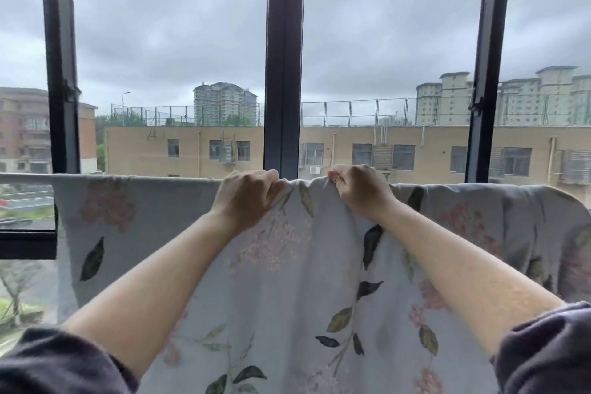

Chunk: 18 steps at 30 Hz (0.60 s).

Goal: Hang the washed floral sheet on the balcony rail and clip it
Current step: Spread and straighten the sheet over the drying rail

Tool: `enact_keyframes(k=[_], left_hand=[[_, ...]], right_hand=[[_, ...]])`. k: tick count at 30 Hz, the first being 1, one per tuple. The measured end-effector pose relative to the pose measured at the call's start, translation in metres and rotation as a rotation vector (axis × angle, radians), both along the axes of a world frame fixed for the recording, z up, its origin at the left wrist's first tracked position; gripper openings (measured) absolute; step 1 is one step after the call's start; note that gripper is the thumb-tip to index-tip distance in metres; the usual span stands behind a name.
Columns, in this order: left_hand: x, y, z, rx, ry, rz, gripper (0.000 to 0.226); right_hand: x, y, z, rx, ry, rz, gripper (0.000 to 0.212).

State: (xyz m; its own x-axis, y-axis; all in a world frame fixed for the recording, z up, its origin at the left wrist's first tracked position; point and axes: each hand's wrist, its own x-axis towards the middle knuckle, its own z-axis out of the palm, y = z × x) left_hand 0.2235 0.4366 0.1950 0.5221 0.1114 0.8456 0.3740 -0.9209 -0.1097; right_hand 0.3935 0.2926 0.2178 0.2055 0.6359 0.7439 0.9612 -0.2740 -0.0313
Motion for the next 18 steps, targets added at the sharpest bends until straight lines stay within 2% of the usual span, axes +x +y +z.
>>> enact_keyframes(k=[2, 7, 9, 12, 13, 15, 18], left_hand=[[0.002, 0.008, -0.001, 0.013, -0.068, -0.039, 0.051], [0.001, 0.027, 0.003, -0.074, -0.251, -0.048, 0.027], [0.005, 0.021, 0.007, -0.192, -0.404, -0.001, 0.026], [0.029, 0.001, 0.018, -0.447, -0.583, 0.176, 0.025], [0.041, -0.009, 0.02, -0.453, -0.571, 0.225, 0.024], [0.075, -0.039, 0.02, -0.302, -0.44, 0.16, 0.026], [0.118, -0.085, 0.015, -0.191, -0.007, -0.052, 0.043]], right_hand=[[0.005, -0.009, 0.001, -0.066, 0.008, 0.014, 0.034], [0.05, -0.054, 0.001, -0.174, -0.062, -0.081, 0.041], [0.076, -0.075, -0.001, -0.172, -0.039, -0.109, 0.047], [0.104, -0.102, -0.006, -0.146, -0.037, -0.141, 0.04], [0.108, -0.106, -0.007, -0.124, -0.037, -0.134, 0.037], [0.114, -0.111, -0.01, -0.07, -0.037, -0.104, 0.032], [0.113, -0.11, -0.015, 0.013, -0.042, -0.056, 0.028]])
